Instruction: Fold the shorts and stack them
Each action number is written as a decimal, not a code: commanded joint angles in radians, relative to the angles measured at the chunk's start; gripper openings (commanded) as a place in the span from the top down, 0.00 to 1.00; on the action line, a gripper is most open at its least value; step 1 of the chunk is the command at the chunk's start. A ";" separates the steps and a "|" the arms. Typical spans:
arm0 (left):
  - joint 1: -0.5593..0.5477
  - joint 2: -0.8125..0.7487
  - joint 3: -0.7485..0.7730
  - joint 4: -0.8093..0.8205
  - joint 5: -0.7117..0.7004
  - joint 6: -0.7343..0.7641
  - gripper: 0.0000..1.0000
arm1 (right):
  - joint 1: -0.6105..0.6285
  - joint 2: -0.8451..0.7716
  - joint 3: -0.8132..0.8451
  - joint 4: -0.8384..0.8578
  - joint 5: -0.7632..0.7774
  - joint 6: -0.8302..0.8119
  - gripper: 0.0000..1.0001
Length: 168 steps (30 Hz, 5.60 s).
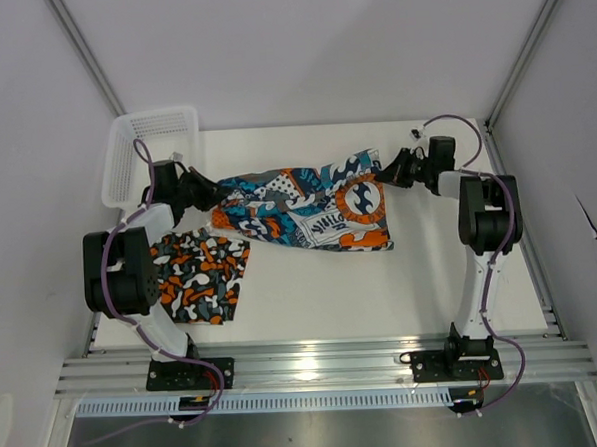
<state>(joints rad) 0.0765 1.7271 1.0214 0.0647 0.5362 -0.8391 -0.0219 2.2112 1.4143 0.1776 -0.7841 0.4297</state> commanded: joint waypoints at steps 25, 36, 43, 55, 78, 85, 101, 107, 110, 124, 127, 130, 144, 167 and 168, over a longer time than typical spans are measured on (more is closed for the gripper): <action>-0.006 -0.149 0.016 0.012 0.099 -0.117 1.00 | 0.017 -0.272 -0.357 0.257 -0.107 0.064 0.71; -0.006 -0.092 0.051 -0.022 0.102 -0.069 1.00 | 0.016 -0.144 -0.177 0.215 -0.126 0.106 0.55; -0.006 -0.058 0.075 -0.039 0.100 -0.045 1.00 | 0.008 -0.059 -0.049 0.122 -0.081 0.116 0.46; -0.007 -0.034 0.111 -0.057 0.085 -0.020 1.00 | 0.008 0.047 0.086 0.040 -0.087 0.116 0.61; 0.003 -0.118 0.184 -0.057 0.211 -0.132 1.00 | -0.147 -0.378 -0.152 0.283 -0.250 0.400 1.00; -0.001 -0.214 0.204 -0.009 0.307 -0.245 1.00 | -0.165 -0.554 -0.178 0.292 -0.313 0.466 1.00; 0.034 -0.359 0.290 0.093 0.441 -0.445 1.00 | -0.311 -0.823 -0.189 0.309 -0.342 0.545 1.00; 0.028 -0.347 0.215 -0.014 0.378 -0.304 1.00 | -0.238 -0.725 -0.144 -0.177 -0.272 0.249 1.00; 0.011 -0.325 0.083 0.030 0.357 -0.264 1.00 | -0.178 -0.680 -0.202 -0.334 -0.210 0.115 1.00; -0.107 -0.024 0.014 0.069 0.269 -0.098 0.87 | -0.104 -0.386 -0.301 -0.191 -0.121 0.099 1.00; -0.107 0.002 0.016 0.043 0.255 -0.071 0.71 | -0.102 -0.357 -0.304 -0.153 -0.119 0.110 1.00; -0.107 0.048 0.025 0.023 0.234 -0.011 0.53 | -0.101 -0.346 -0.305 -0.129 -0.127 0.122 1.00; -0.106 0.123 0.088 0.001 0.228 0.124 0.57 | -0.089 -0.308 -0.264 -0.099 -0.141 0.138 1.00; -0.106 -0.032 0.083 0.072 0.358 -0.064 1.00 | -0.165 -0.429 -0.374 0.319 -0.293 0.423 1.00; -0.106 -0.050 0.091 0.084 0.376 -0.108 1.00 | -0.179 -0.448 -0.364 0.345 -0.297 0.452 1.00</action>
<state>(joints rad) -0.0322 1.7863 1.0756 0.0486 0.8242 -0.8238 -0.1711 1.8759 1.0348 0.3084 -1.0248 0.7559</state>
